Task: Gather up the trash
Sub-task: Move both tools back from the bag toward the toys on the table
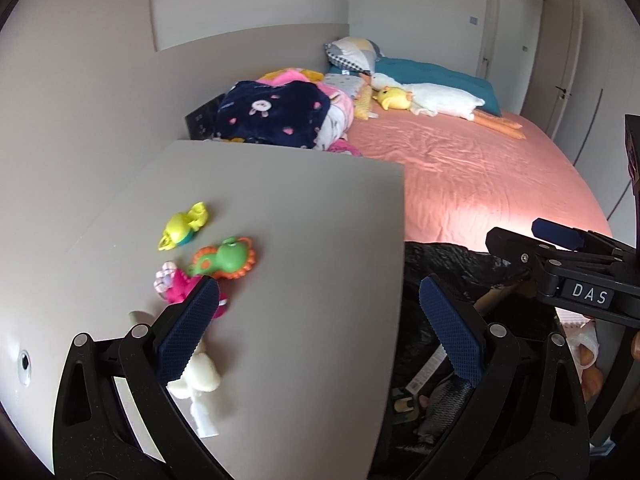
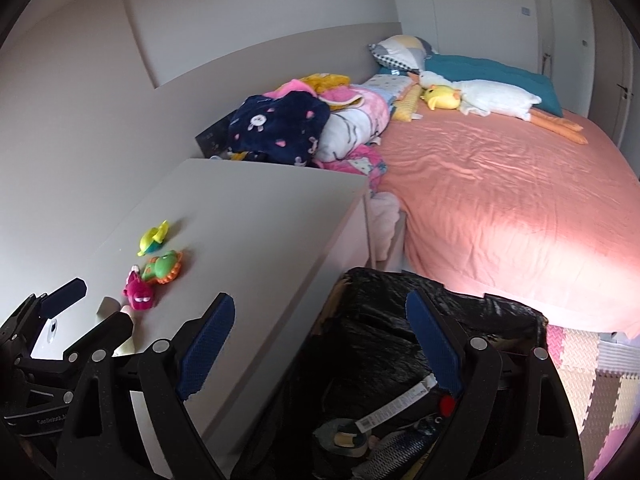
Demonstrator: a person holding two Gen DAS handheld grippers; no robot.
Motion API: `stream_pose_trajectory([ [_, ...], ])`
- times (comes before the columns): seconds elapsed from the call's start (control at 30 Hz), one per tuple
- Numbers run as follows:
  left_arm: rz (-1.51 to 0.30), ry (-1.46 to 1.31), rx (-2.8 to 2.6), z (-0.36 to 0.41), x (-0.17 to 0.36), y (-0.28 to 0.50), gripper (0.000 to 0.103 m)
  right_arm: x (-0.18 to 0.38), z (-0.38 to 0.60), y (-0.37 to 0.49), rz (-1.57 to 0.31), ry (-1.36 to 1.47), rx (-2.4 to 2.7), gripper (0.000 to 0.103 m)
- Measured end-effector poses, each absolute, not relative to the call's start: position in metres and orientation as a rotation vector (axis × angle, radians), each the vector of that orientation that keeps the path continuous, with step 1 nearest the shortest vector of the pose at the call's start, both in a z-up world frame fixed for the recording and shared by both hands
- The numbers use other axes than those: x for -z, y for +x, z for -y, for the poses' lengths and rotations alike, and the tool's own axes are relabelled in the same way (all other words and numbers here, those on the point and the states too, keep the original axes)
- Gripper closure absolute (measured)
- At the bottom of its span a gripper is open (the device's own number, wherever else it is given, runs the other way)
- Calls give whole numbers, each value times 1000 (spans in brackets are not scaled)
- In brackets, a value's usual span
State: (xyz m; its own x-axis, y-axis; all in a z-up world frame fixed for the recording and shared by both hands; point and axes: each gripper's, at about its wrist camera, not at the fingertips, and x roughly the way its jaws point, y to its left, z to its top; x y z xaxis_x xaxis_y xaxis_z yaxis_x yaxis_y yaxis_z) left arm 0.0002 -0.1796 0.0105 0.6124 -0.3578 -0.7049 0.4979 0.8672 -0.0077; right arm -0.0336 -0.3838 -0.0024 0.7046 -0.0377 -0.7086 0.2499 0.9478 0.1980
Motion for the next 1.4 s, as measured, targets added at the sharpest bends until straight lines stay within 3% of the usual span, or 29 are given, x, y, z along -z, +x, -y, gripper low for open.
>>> stream_pose_trajectory([
  [1.07, -849, 63, 258, 55, 25, 43, 7, 28, 272, 42, -860, 186, -78, 15],
  [1.27, -892, 32, 244, 42, 38, 55, 20, 32, 257, 51, -872, 170, -108, 15],
  [1.4, -912, 25, 243, 40, 46, 61, 24, 34, 252, 58, -880, 165, -117, 15],
])
